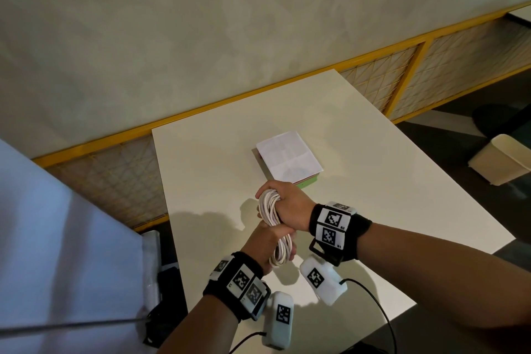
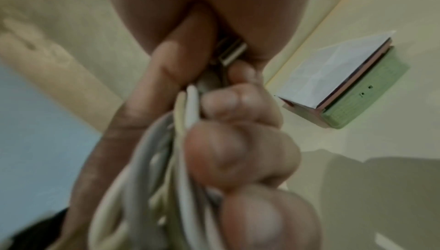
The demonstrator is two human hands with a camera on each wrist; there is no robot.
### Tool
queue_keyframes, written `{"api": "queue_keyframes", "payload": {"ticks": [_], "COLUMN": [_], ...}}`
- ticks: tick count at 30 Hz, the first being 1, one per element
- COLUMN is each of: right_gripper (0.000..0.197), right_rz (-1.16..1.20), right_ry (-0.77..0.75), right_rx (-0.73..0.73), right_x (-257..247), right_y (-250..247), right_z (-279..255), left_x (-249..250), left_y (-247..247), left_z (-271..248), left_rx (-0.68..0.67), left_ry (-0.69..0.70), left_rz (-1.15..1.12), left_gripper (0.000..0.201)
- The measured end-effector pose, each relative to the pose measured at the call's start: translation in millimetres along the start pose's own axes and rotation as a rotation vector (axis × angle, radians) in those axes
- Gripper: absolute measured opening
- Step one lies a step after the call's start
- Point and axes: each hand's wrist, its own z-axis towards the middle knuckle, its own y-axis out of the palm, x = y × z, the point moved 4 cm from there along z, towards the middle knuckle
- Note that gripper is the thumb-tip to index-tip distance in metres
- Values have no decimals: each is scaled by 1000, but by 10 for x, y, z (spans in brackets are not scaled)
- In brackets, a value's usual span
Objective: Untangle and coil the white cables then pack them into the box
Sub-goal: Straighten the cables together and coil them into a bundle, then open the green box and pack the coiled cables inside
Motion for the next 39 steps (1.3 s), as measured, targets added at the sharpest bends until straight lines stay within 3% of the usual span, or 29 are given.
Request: {"api": "queue_keyframes", "payload": {"ticks": [4, 8, 15, 19, 23, 25, 28, 31, 34, 39], "right_gripper": [48, 48, 46, 43, 47, 50, 38, 49, 60, 76], "right_rz": [-8, -42, 96, 29, -28, 18, -252, -662, -779, -871], "right_ry": [18, 24, 82, 63, 51, 76, 159, 305, 339, 266], "right_rx": [-7, -35, -36, -88, -214, -193, -17, -27, -52, -58], "right_x": [-28, -62, 31, 31, 135, 327, 749, 1126, 1294, 1456], "right_y": [-31, -39, -47, -96, -177, -276, -516, -634, -649, -609], "right_z": [-3, 26, 45, 32, 17, 62, 193, 287, 369, 503], "left_x": [4, -45, -52, -81, -100, -133, -177, -171, -84, 75], "left_y": [2, -3, 52, 22, -75, -216, -450, -589, -638, -715], "left_z": [22, 81, 65, 86, 144, 210, 338, 495, 667, 969], "left_rx": [5, -5, 2, 36, 87, 166, 294, 410, 517, 645], "left_ry": [6, -39, -68, -69, -53, -75, -119, -128, -89, -96], "left_rz": [18, -148, -213, -51, -137, -186, -152, 30, 160, 385], "left_gripper": [16, 11, 7, 19, 8, 7, 8, 19, 22, 30]}}
